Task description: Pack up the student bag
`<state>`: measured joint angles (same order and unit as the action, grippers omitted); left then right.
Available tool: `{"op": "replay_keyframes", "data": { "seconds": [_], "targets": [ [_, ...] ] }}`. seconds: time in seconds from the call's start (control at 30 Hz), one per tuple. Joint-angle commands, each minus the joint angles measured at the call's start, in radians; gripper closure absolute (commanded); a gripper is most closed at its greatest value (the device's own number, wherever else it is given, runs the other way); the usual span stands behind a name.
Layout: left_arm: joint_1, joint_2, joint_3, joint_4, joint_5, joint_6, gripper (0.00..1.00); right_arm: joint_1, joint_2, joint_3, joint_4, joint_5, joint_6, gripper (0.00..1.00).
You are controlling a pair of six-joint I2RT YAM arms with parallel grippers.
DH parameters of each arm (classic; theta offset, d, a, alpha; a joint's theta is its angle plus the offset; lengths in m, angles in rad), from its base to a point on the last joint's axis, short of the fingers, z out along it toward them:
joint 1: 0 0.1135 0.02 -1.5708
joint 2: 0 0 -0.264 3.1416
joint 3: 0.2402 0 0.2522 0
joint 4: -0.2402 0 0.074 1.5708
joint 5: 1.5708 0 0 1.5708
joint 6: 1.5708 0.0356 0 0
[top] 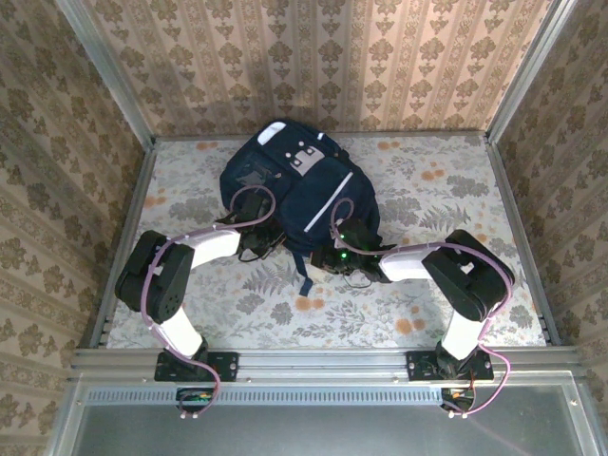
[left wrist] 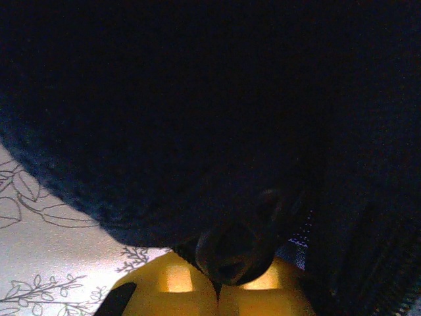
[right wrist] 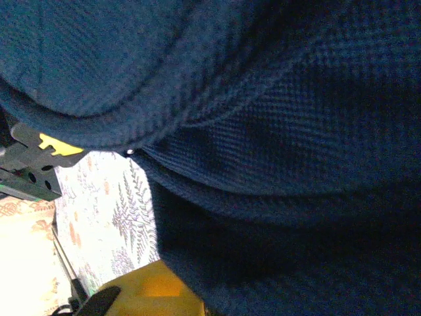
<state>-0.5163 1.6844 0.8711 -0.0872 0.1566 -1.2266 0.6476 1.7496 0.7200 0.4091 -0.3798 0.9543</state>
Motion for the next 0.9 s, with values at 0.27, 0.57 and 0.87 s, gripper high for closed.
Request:
{"op": "replay_keyframes", "data": {
  "seconds": [0.27, 0.57, 0.87],
  "targets": [
    [0.053, 0.03, 0.022, -0.069, -0.056, 0.016, 1.0, -0.023, -0.141, -0.035, -0.235, 0.063, -0.192, 0.97],
    [0.102, 0.034, 0.02, -0.076, -0.061, 0.032, 1.0, -0.068, -0.266, -0.053, -0.435, 0.12, -0.339, 0.99],
    [0.134, 0.032, 0.059, -0.097, -0.067, 0.081, 1.0, -0.057, -0.351, -0.055, -0.521, 0.266, -0.46, 1.0]
  ]
}}
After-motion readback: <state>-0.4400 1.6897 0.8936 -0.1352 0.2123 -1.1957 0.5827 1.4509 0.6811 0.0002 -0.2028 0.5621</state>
